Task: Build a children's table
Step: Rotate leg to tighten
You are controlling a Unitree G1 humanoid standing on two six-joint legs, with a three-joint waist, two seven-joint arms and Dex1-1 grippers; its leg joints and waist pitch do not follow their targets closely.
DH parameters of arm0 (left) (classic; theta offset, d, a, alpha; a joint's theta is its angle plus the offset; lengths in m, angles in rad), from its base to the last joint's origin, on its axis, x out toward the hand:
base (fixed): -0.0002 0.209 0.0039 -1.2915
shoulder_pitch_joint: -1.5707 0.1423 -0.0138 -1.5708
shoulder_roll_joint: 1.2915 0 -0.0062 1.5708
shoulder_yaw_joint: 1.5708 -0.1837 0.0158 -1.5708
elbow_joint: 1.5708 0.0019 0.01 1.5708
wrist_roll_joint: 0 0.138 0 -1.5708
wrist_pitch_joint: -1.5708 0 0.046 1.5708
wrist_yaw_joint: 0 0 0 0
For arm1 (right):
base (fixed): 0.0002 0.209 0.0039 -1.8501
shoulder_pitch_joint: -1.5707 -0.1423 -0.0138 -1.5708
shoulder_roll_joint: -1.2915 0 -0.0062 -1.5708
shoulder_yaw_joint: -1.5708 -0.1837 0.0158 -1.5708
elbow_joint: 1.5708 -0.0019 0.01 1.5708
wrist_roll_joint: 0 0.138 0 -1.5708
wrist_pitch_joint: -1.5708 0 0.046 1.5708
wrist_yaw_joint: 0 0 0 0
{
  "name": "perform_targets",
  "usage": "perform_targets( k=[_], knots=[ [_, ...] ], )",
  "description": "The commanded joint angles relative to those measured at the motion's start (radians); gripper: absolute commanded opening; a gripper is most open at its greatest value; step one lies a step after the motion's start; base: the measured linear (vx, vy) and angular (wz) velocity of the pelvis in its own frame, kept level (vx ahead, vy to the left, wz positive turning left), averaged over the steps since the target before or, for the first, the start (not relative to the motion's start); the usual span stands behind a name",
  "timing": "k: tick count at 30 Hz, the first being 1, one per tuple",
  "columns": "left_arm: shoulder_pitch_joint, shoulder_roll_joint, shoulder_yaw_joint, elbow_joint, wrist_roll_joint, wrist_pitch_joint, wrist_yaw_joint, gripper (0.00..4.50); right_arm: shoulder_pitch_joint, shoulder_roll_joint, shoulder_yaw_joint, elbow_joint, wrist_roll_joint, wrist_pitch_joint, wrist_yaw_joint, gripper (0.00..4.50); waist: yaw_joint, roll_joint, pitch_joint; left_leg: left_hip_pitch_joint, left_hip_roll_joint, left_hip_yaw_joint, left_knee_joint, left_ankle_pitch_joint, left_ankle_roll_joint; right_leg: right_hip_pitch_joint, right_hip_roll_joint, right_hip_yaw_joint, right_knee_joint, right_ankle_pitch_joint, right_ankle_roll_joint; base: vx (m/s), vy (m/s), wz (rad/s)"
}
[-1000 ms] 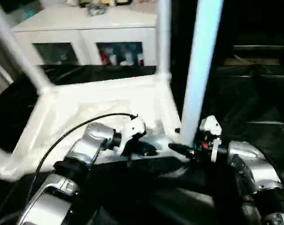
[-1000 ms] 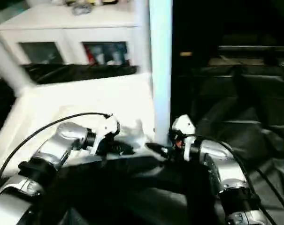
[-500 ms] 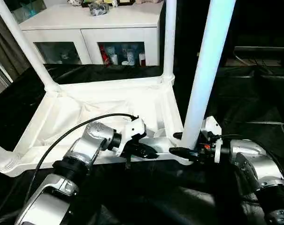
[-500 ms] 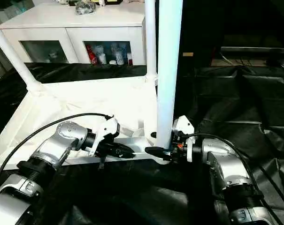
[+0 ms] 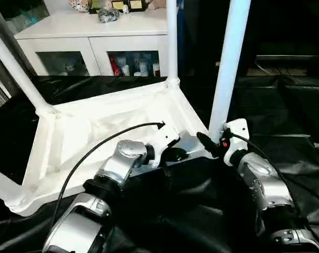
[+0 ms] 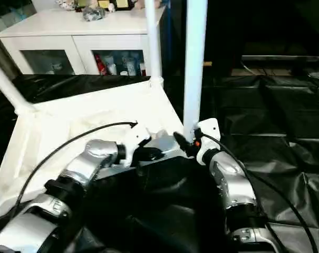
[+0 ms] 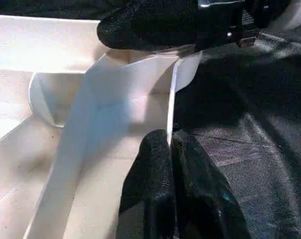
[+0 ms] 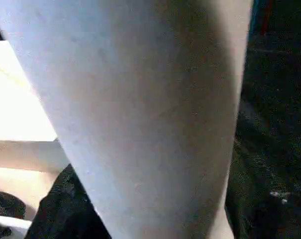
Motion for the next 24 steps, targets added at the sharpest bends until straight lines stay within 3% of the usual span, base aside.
perform_targets(
  k=[1,3,6,9,12,13,14,17,20,24],
  knots=[
    [-0.021,-0.053,0.005,0.000,-0.008,-0.025,0.049,0.00,0.028,0.094,0.109,0.003,0.021,0.023,0.114,3.22,-0.007,-0.019,-0.043,0.027,0.074,-0.049,-0.094,-0.391,0.002,0.013,-0.075,0.042,-0.090,-0.297,-0.184,0.000,0.000,0.00],
    [-0.014,-0.032,-0.004,-0.012,-0.011,-0.027,0.008,0.00,0.035,0.064,0.115,-0.027,0.043,0.040,0.181,3.58,-0.007,-0.017,-0.043,0.024,0.075,-0.049,-0.094,-0.375,0.014,0.016,-0.076,0.041,-0.089,-0.288,-0.190,0.000,0.000,0.00],
    [-0.003,0.009,-0.015,-0.028,-0.015,-0.042,-0.063,0.00,0.057,-0.015,0.137,-0.093,0.080,0.078,0.323,3.68,-0.002,-0.018,-0.047,0.021,0.076,-0.047,-0.089,-0.335,0.038,0.022,-0.074,0.040,-0.084,-0.233,-0.198,0.000,0.000,0.00],
    [0.012,0.067,-0.025,-0.058,-0.033,-0.049,-0.177,0.00,0.074,-0.116,0.133,-0.151,0.138,0.126,0.477,3.68,0.010,-0.030,-0.056,0.012,0.078,-0.044,-0.076,-0.215,0.099,0.033,-0.076,0.038,-0.067,-0.090,-0.229,0.017,-0.004,0.00],
    [0.023,0.101,-0.031,-0.077,-0.042,-0.053,-0.239,0.00,0.071,-0.164,0.123,-0.154,0.147,0.134,0.534,3.68,0.017,-0.025,-0.074,0.007,0.075,-0.041,-0.049,-0.054,0.181,0.031,-0.075,0.031,-0.038,0.131,-0.265,0.000,0.000,0.00],
    [0.023,0.101,-0.031,-0.077,-0.042,-0.053,-0.239,0.00,0.071,-0.164,0.123,-0.154,0.147,0.134,0.534,3.68,0.020,-0.024,-0.073,0.003,0.075,-0.041,-0.044,-0.019,0.208,0.026,-0.074,0.029,-0.033,0.175,-0.269,0.000,0.000,0.00],
    [0.026,0.111,-0.030,-0.079,-0.044,-0.057,-0.251,0.00,0.067,-0.181,0.121,-0.145,0.140,0.129,0.548,3.68,0.021,-0.024,-0.072,0.003,0.073,-0.039,-0.042,-0.021,0.215,0.023,-0.074,0.028,-0.035,0.170,-0.270,0.000,0.000,0.00],
    [0.039,0.142,-0.026,-0.090,-0.054,-0.056,-0.305,0.00,0.059,-0.231,0.112,-0.125,0.125,0.109,0.605,3.68,0.029,-0.026,-0.064,0.005,0.078,-0.039,-0.049,-0.096,0.189,0.023,-0.074,0.027,-0.048,0.021,-0.264,0.000,0.000,0.00],
    [0.055,0.171,-0.032,-0.121,-0.076,-0.035,-0.368,0.00,0.056,-0.261,0.104,-0.131,0.145,0.130,0.650,3.68,0.030,-0.028,-0.057,0.010,0.082,-0.040,-0.061,-0.185,0.139,0.019,-0.070,0.030,-0.058,-0.121,-0.253,0.000,0.000,0.00],
    [0.070,0.195,-0.042,-0.152,-0.087,-0.021,-0.410,0.00,0.054,-0.265,0.114,-0.135,0.151,0.141,0.675,3.32,0.032,-0.026,-0.056,0.014,0.085,-0.040,-0.066,-0.200,0.104,0.016,-0.070,0.036,-0.055,-0.128,-0.256,0.000,0.000,0.00]
  ],
)
